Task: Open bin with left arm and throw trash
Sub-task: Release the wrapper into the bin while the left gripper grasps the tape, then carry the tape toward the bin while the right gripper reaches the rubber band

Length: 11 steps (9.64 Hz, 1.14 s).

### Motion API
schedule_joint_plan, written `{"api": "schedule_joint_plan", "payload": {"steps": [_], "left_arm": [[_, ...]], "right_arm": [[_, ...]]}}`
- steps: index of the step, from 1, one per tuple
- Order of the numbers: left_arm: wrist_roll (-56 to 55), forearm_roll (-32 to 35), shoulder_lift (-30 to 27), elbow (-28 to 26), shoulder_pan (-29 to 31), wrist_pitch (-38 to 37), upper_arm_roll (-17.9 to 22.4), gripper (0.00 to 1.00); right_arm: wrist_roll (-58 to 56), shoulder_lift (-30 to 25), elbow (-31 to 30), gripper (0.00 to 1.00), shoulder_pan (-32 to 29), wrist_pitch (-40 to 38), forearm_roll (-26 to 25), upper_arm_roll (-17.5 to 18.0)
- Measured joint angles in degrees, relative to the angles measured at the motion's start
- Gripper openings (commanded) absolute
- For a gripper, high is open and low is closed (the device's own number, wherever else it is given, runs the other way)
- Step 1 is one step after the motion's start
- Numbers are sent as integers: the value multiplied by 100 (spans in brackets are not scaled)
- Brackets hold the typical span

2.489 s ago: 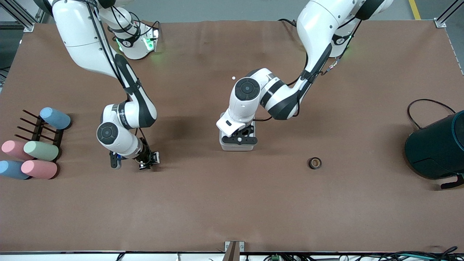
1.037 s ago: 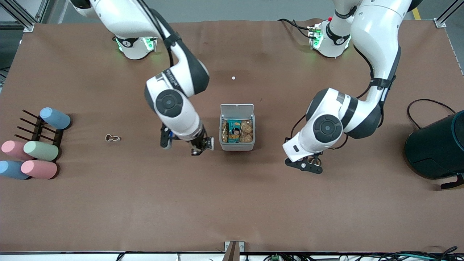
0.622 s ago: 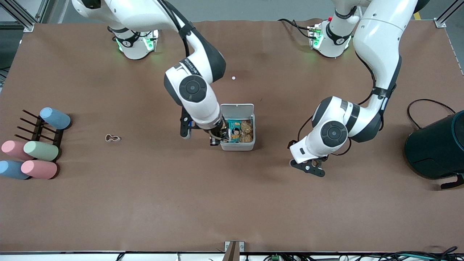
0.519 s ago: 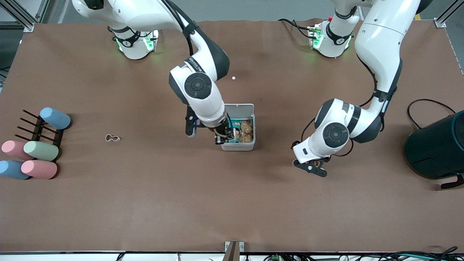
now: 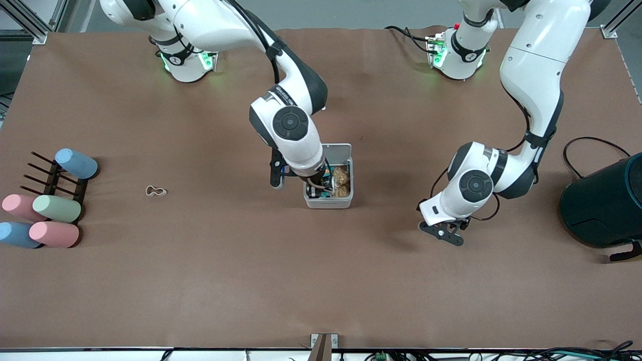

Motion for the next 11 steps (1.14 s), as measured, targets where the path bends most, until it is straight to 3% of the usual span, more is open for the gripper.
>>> {"api": "schedule_joint_plan", "payload": {"steps": [1,2,4,5,6,8,11], "left_arm": [[29,1,45,-72,43,161,0,99],[32,2,73,-134,48,269,-2,95],[39,4,77,-156,47,295,-18,29],[63,5,77,-156,47,296,-20,10],[114,5,77,-156,47,299,-20,1],[139,5,60,-150,49,312,-21,0],[163,7,-171,-25,49,237,-112,0]], "right_arm": [[0,33,1,100,25,2,-3,0],[-2,40,4,100,41,-52,-52,1],[8,40,21,100,121,-351,-126,2],[14,40,32,100,123,-387,-130,-13],[14,40,56,100,115,-392,-129,-54],[52,32,154,100,-18,-551,-129,-127],[-446,-124,664,100,-877,-1435,-125,-135]]}}
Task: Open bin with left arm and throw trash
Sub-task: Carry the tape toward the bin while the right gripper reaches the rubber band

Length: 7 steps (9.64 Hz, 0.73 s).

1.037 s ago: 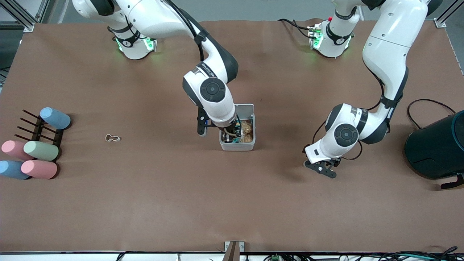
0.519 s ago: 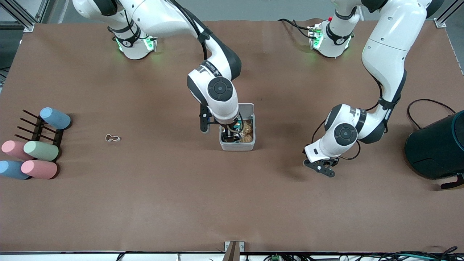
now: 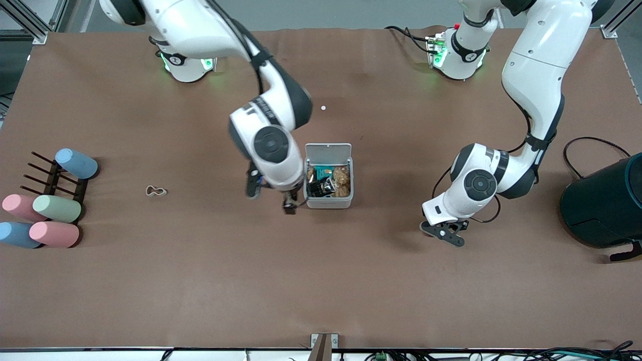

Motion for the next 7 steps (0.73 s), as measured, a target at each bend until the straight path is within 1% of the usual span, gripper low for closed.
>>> {"api": "schedule_joint_plan", "payload": {"steps": [1,2,4,5,7], "left_arm": [[-90,-60,-214,113,5,-383,-206,0],[-369,-114,-391,349,8,-970,-537,0],[-1302,-242,-573,903,-76,-1996,-1225,0],[-1903,-250,-577,1077,-205,-2278,-1473,0],[-2936,-263,-507,1126,-751,-2395,-1562,0]], "right_arm": [[-775,-187,-1,100,-298,-253,6,-3],[-1678,-340,-130,100,-589,-495,6,-9],[-3575,-605,-723,100,-1333,-580,3,-34],[-4619,-785,-1091,100,-1735,-578,-1,-38],[-6492,-1266,-2126,100,-2419,-167,-12,-50]]}}
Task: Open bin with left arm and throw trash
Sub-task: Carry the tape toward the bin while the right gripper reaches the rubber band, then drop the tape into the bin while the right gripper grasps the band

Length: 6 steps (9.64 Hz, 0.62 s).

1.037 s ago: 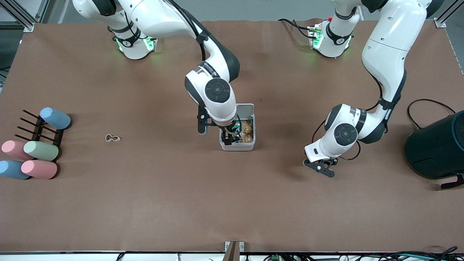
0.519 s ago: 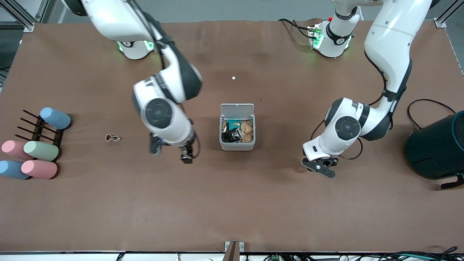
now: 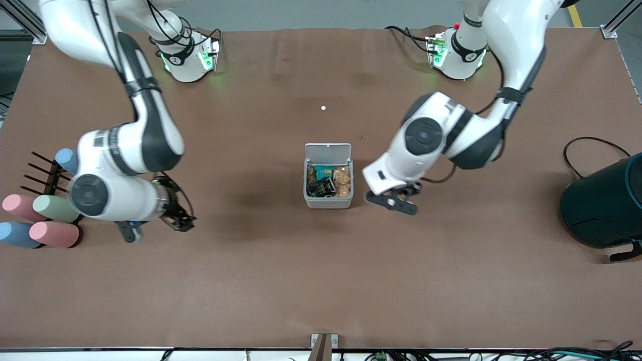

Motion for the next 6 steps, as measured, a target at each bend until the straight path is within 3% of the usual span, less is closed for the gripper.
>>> {"api": "schedule_joint_plan", "payload": {"steps": [3,6], "left_arm": [[-661,0,354,53,-591,6,2,1],[-697,14,474,193,-598,7,28,5]], "right_arm": [[-2129,-544,-1656,100,-723,1106,-181,1],[-3216,-573,-2956,100,-1050,2983,-363,3]]}}
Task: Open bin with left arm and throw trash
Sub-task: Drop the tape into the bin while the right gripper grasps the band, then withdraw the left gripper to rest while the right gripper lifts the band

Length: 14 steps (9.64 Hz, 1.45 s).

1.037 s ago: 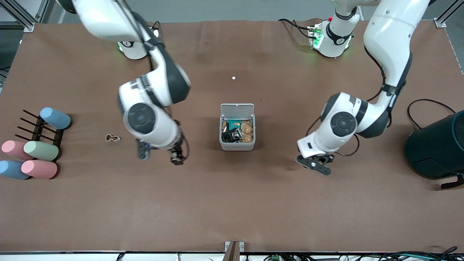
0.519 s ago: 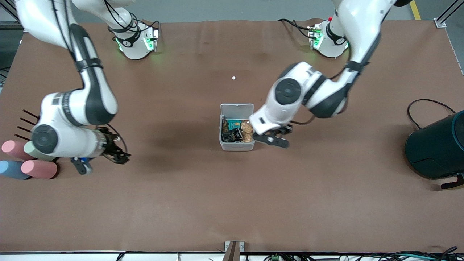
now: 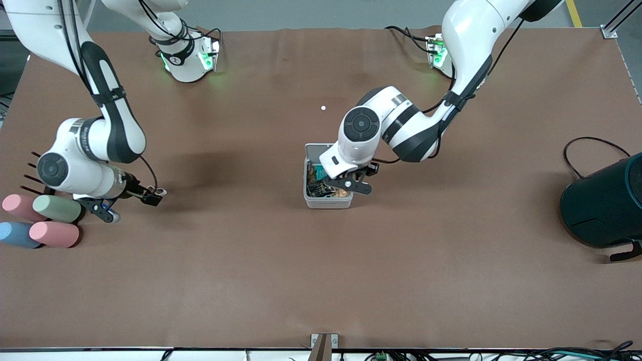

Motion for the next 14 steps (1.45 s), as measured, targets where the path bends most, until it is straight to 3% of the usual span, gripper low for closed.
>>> {"api": "schedule_joint_plan", "payload": {"steps": [2,4,5,6,7,9,10,11,12,14], "left_arm": [[-81,1,54,1,-114,0,-1,9],[-206,17,98,12,-234,0,2,30],[-208,44,98,15,-224,0,7,56],[-208,110,98,30,-198,0,17,99],[-208,164,99,43,-172,0,32,100],[-207,196,99,73,-147,-1,36,100],[-206,200,99,92,-123,-5,40,100],[-204,202,93,120,-71,-5,40,100],[-196,212,62,165,8,-26,45,100],[-150,221,-149,358,384,-389,45,100]], "right_arm": [[-288,87,-414,100,-117,726,-67,1],[-367,255,-474,100,-148,877,-71,4],[-382,341,-491,100,-148,1066,-72,20],[-386,441,-533,100,-147,1298,-72,43],[-386,509,-552,98,-147,1396,-72,55],[-389,537,-552,42,-147,1400,-72,56],[-389,531,-543,22,-147,1365,-72,65],[-389,506,-526,10,-146,1287,-72,90],[-389,466,-520,4,-148,1155,-74,70],[-382,406,-494,1,-148,839,-73,74]]}}
